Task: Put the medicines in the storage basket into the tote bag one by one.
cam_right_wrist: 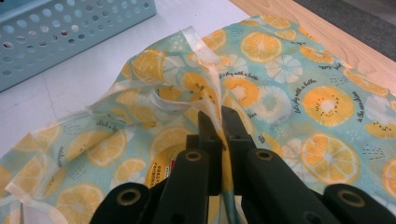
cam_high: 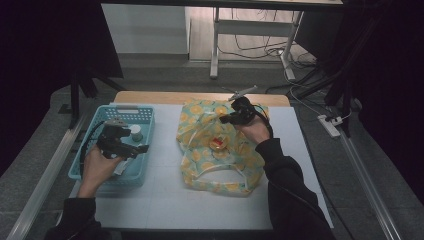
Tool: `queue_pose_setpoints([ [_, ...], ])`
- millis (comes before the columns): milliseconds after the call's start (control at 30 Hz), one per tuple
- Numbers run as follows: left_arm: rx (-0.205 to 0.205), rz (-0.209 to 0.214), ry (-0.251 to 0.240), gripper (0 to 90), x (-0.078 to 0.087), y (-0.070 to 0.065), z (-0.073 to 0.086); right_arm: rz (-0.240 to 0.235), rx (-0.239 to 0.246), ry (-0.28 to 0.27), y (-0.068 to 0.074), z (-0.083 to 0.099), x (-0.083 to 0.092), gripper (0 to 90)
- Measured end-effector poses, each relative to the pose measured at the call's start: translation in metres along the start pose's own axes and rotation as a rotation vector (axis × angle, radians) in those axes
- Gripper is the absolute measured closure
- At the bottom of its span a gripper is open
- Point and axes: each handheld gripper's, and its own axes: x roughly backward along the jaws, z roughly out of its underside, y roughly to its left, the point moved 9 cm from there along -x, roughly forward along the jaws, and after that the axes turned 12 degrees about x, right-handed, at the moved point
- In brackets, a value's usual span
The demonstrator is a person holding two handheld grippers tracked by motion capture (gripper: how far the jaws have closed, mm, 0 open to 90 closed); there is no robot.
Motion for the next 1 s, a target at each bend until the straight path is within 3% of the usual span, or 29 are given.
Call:
queue_pose_setpoints([
  [133, 0.012, -0.029, 0.032, 0.0, 0.001, 0.014, 0.008, 0.001, 0.002, 0.003, 0.0, 0.0, -0.001, 89.2],
  [233, 0.008, -0.027, 0.073, 0.0, -0.001, 0.022, 0.014, 0.0, 0.003, 0.002, 0.0, 0.0, -0.001, 89.2],
  [567, -0.033, -0.085, 0.238, 1.2, -0.015, 0.039, 0.03, 0.0, -0.002, 0.008, 0.0, 0.002, -0.003, 89.2],
  [700, -0.071, -0.119, 0.319, 3.5, -0.022, 0.044, 0.039, -0.002, -0.002, 0.007, 0.0, 0.003, -0.003, 89.3],
  [933, -0.11, -0.181, 0.413, 13.5, -0.03, 0.056, 0.05, -0.002, -0.003, 0.008, 0.0, 0.004, -0.003, 89.2],
  [1000, -0.12, -0.182, 0.444, 17.6, -0.031, 0.058, 0.054, -0.003, -0.003, 0.008, 0.0, 0.005, -0.004, 89.2],
])
